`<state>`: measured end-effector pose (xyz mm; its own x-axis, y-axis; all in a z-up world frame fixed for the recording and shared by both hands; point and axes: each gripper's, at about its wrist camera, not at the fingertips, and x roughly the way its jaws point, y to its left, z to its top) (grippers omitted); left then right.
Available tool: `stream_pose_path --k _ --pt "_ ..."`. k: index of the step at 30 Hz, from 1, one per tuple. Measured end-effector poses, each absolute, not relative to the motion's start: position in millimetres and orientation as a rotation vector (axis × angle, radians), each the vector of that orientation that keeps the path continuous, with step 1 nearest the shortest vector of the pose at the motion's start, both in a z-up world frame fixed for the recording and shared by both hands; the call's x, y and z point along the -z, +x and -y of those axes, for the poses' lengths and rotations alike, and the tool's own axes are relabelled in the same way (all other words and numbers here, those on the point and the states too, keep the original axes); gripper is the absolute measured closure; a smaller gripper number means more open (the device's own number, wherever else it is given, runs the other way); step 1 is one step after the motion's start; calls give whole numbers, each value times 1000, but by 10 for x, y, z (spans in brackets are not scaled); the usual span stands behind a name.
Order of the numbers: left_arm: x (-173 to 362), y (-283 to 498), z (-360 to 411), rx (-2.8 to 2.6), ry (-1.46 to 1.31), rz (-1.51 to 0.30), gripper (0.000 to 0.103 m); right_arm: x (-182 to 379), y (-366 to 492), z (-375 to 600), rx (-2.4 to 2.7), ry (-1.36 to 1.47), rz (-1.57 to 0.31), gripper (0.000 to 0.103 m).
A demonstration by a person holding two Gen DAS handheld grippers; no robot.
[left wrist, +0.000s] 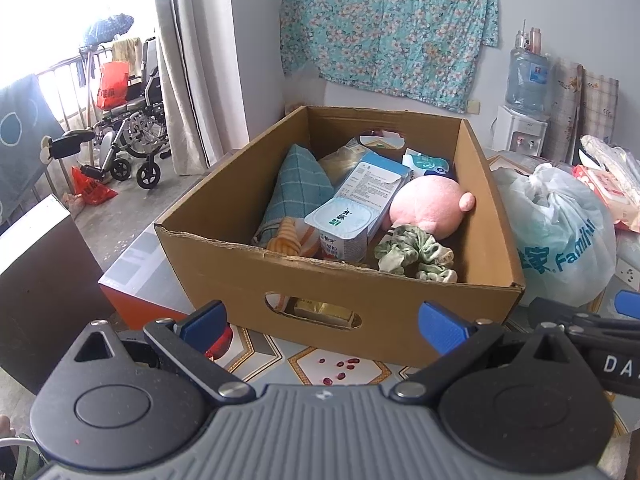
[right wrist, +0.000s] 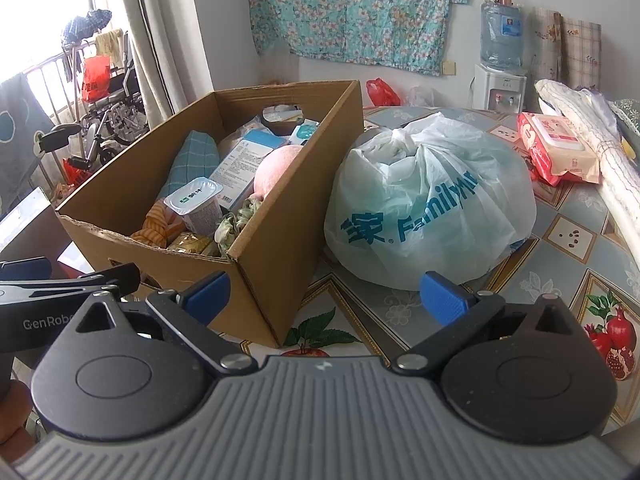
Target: Organize soft objects
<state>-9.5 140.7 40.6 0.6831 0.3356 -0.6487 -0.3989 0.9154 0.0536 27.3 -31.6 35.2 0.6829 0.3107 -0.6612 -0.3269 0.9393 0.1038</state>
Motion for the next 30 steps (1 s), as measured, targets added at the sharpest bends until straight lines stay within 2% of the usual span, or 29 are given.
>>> stream_pose_path --k 30 --pt "-383 -99 -1437 -419 -103 -722 0 -301 321 236 -365 -29 -775 1"
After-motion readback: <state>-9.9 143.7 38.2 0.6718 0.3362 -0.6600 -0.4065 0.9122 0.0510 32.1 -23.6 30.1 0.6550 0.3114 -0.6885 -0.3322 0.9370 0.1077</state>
